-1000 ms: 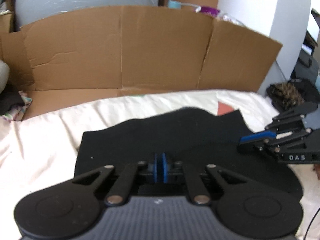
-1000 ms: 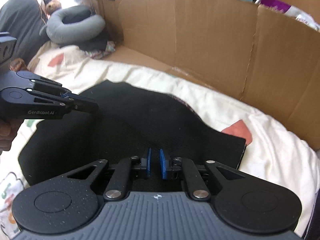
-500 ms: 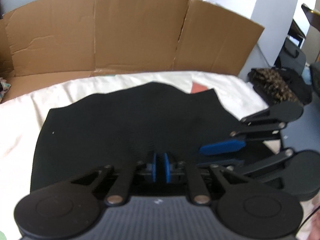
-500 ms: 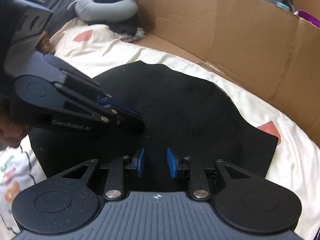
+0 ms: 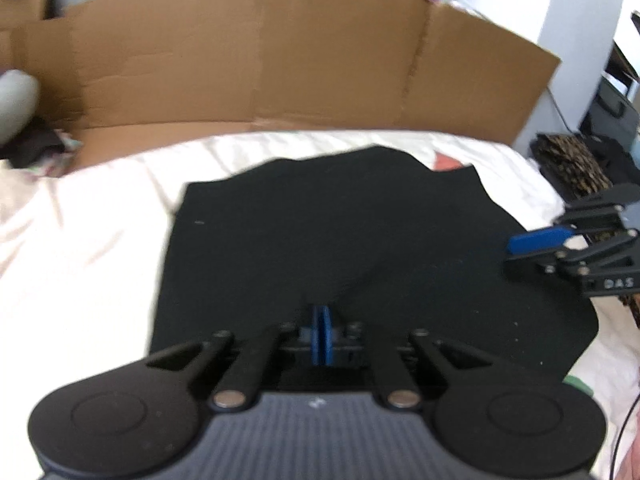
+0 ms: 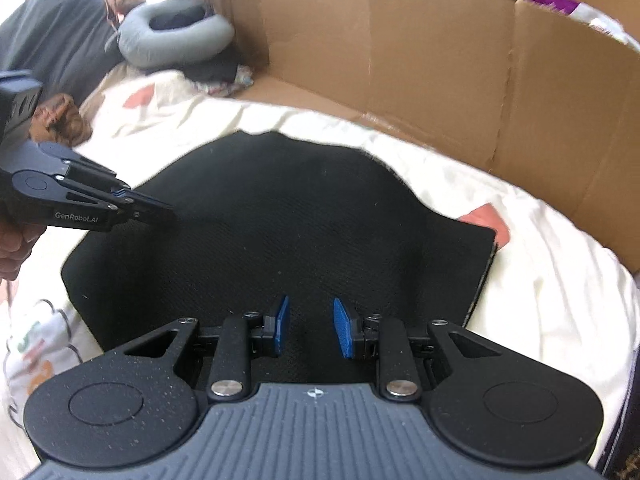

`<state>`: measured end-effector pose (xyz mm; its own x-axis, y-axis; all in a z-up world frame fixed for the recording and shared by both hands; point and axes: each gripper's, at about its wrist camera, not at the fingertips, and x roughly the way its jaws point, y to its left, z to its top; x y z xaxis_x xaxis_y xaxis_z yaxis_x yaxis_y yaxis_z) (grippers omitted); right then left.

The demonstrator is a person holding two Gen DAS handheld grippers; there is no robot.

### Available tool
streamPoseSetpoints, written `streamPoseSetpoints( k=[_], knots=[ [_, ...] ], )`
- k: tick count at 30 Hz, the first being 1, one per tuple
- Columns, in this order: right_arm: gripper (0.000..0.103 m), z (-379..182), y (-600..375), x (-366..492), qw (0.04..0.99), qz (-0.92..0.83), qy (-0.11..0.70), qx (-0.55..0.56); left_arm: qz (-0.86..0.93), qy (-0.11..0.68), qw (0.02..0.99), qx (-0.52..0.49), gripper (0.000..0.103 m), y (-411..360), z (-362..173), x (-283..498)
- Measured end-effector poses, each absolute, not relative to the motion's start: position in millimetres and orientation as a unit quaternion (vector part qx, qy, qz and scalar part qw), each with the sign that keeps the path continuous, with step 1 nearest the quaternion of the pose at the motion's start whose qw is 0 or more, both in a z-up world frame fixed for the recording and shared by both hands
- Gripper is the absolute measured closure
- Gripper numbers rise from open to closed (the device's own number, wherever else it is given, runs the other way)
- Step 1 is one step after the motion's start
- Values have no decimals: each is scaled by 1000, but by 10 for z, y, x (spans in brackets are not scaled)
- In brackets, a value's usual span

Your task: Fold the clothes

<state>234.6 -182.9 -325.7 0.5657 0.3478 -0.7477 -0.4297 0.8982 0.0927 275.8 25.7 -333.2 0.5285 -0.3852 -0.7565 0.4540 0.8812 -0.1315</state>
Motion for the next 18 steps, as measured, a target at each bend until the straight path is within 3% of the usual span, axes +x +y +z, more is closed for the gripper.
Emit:
streamPoseSetpoints(
  k=[6,18],
  knots=[
    [72,-3206,-1731,2182,884,226,408,-34,-232,413,881,18,90,337,-3212,2508],
    [72,-3472,-1440,1962,870,244,419,-90,-247,424,870,53,83,286,-3534,2379]
  ],
)
